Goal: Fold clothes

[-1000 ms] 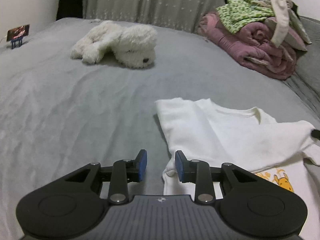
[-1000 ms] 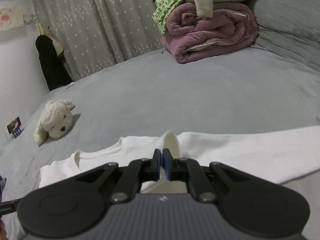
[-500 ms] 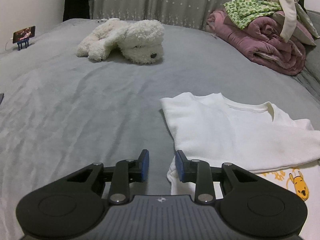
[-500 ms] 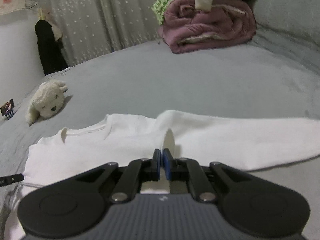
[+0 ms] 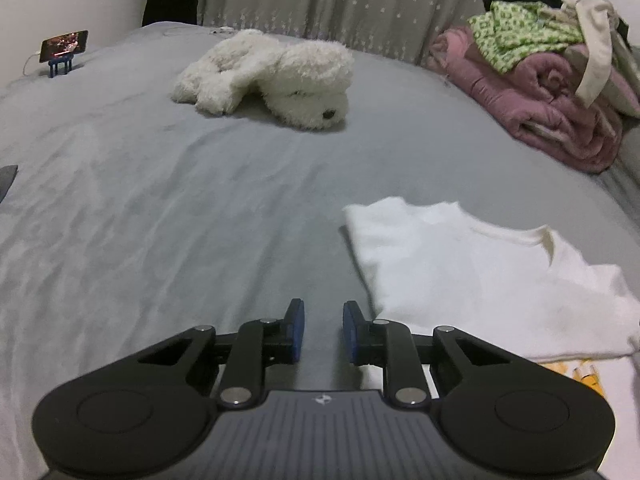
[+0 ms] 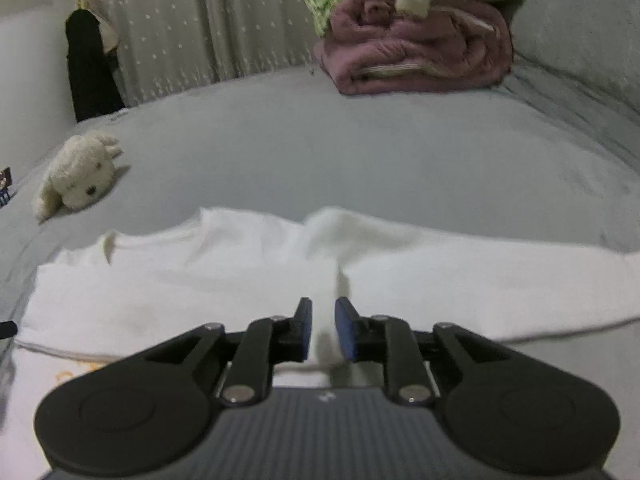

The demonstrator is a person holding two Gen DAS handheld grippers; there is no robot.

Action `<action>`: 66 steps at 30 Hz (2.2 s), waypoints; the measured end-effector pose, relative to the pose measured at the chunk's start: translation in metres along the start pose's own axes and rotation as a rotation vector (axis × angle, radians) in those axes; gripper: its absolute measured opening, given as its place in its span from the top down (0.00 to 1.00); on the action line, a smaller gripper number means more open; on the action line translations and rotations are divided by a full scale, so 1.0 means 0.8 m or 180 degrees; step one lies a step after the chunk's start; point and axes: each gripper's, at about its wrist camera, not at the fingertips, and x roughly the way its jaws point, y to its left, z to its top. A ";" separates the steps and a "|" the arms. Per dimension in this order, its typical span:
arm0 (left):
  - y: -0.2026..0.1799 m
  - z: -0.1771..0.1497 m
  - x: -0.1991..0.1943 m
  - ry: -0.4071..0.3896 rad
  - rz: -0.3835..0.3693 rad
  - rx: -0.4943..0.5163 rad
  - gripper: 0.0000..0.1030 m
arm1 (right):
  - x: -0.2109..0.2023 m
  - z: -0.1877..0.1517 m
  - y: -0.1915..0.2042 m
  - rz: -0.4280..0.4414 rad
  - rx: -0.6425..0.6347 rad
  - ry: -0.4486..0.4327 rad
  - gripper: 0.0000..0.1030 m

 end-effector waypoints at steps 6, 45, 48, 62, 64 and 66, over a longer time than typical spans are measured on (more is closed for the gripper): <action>-0.006 -0.001 -0.003 0.0025 -0.0087 0.0033 0.80 | 0.000 0.007 0.050 0.0406 -0.0195 0.0015 0.77; 0.019 -0.003 0.014 0.0372 -0.0395 -0.0626 0.77 | 0.151 0.022 0.350 0.1503 -0.1447 0.0457 0.97; 0.020 -0.002 0.015 0.0388 -0.0409 -0.0656 0.77 | 0.137 0.025 0.343 0.1502 -0.1375 0.0319 0.93; 0.023 0.000 0.017 0.0421 -0.0418 -0.0702 0.77 | 0.092 -0.009 0.264 0.1620 -0.1009 0.0429 0.90; 0.023 0.000 0.017 0.0422 -0.0418 -0.0702 0.76 | 0.092 -0.014 0.254 0.1617 -0.0957 0.0431 0.90; 0.024 0.000 0.018 0.0424 -0.0418 -0.0701 0.76 | 0.084 -0.013 0.242 0.1609 -0.0841 0.0376 0.89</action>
